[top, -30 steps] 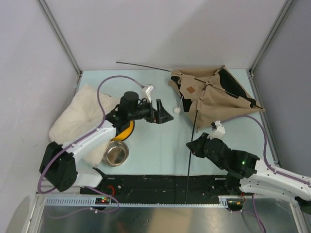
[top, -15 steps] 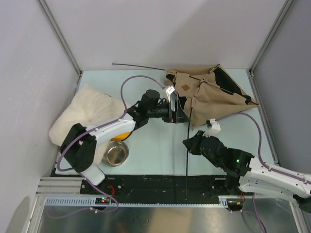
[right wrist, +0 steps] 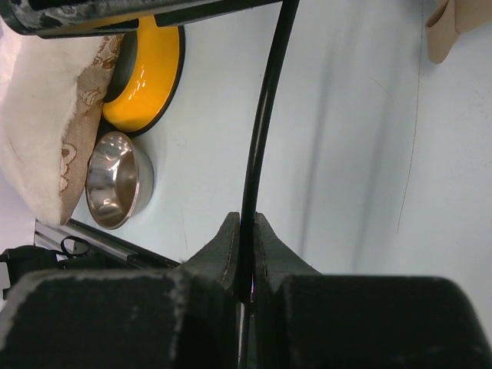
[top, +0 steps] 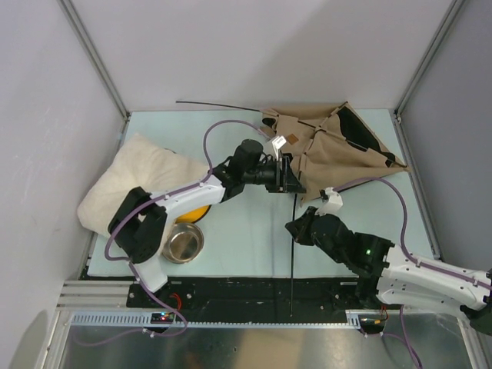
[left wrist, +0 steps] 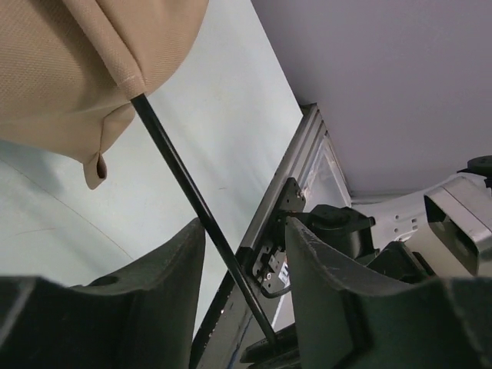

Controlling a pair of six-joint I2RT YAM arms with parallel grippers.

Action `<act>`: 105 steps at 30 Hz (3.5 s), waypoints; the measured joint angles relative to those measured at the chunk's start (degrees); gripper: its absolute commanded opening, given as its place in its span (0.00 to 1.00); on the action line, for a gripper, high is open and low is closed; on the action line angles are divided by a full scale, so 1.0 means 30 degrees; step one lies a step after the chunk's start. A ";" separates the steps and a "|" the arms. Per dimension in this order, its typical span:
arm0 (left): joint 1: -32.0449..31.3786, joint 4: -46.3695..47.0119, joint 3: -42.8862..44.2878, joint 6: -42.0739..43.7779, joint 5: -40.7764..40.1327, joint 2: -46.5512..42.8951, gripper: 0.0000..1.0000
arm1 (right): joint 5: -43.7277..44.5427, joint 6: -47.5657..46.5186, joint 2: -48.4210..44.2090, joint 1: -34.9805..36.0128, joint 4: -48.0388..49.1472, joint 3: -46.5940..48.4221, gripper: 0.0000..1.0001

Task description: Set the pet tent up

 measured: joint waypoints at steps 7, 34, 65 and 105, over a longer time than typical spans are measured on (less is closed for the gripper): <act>-0.0015 -0.0051 0.0131 -0.0219 0.0226 0.0590 0.09 | -0.0168 0.0015 0.0335 -0.0051 0.0029 0.0000 0.00; -0.0291 -0.0933 0.0554 -0.2623 -0.0561 0.0867 0.00 | -0.3162 0.1333 0.1989 0.2586 -0.1086 -0.0175 0.49; -0.0284 -0.0882 0.1042 -0.2608 -0.0947 0.1479 0.00 | 0.1559 0.8619 -0.0546 1.1009 -0.5100 -0.0423 0.01; 0.3220 -0.0765 -0.5136 0.4750 -0.7169 -0.8910 1.00 | 0.5690 0.7351 -0.4583 1.1023 -0.6972 0.3869 0.00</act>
